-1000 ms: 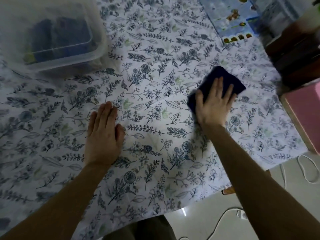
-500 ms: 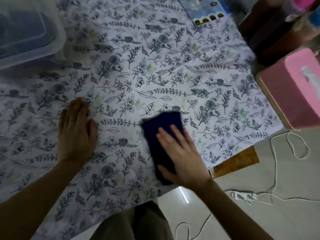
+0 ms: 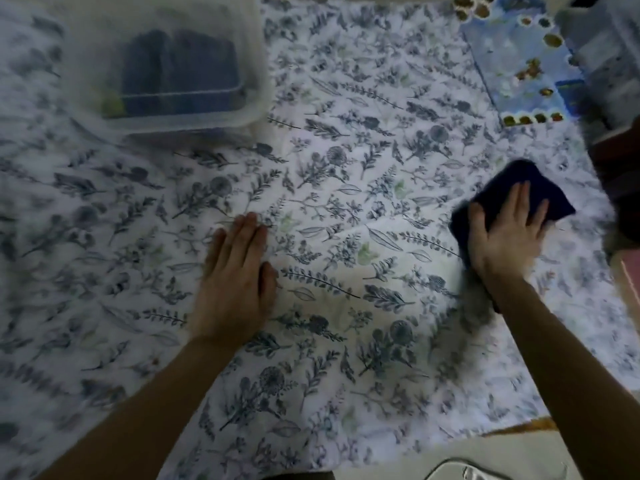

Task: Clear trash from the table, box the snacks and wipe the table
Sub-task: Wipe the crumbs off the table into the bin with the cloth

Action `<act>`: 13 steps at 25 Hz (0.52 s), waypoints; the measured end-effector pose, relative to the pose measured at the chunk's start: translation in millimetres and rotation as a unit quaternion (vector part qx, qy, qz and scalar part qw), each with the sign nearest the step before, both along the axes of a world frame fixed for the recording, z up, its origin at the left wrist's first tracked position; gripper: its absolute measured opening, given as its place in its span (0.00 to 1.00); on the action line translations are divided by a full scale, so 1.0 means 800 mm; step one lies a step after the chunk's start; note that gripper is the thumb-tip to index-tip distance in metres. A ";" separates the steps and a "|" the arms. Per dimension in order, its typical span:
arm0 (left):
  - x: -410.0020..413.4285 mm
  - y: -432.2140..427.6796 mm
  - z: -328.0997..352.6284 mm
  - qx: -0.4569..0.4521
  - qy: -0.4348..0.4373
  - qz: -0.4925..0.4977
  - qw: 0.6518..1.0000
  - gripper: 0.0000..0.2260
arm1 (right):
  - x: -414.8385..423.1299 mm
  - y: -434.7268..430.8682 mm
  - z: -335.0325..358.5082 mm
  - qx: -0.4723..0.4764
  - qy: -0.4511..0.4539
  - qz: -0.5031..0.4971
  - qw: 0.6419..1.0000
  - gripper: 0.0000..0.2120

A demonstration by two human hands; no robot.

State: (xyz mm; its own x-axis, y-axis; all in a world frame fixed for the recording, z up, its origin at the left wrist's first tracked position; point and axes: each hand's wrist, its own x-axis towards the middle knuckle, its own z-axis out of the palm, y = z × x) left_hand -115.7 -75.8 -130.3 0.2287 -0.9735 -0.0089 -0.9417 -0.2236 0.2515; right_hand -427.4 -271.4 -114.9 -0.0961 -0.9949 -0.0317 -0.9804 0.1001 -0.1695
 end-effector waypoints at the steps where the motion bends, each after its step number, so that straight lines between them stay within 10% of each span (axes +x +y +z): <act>1: 0.000 -0.001 0.000 0.000 0.000 -0.003 1.000 0.25 | 0.031 -0.015 -0.001 -0.002 0.002 0.013 1.000 0.41; 7: 0.000 0.001 0.001 0.001 -0.003 -0.011 1.000 0.24 | 0.206 0.048 0.004 -0.012 0.019 0.233 0.972 0.37; 13: -0.003 -0.001 0.003 -0.013 -0.003 -0.004 1.000 0.24 | 0.122 0.190 0.008 0.045 0.026 0.455 0.889 0.33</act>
State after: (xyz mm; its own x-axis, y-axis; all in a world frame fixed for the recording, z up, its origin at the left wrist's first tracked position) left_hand -117.9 -76.3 -128.1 0.2207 -0.9752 0.0189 -0.9452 -0.2091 0.2509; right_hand -329.5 -119.2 -108.8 0.7439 -0.6547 -0.1338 -0.6683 -0.7281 -0.1528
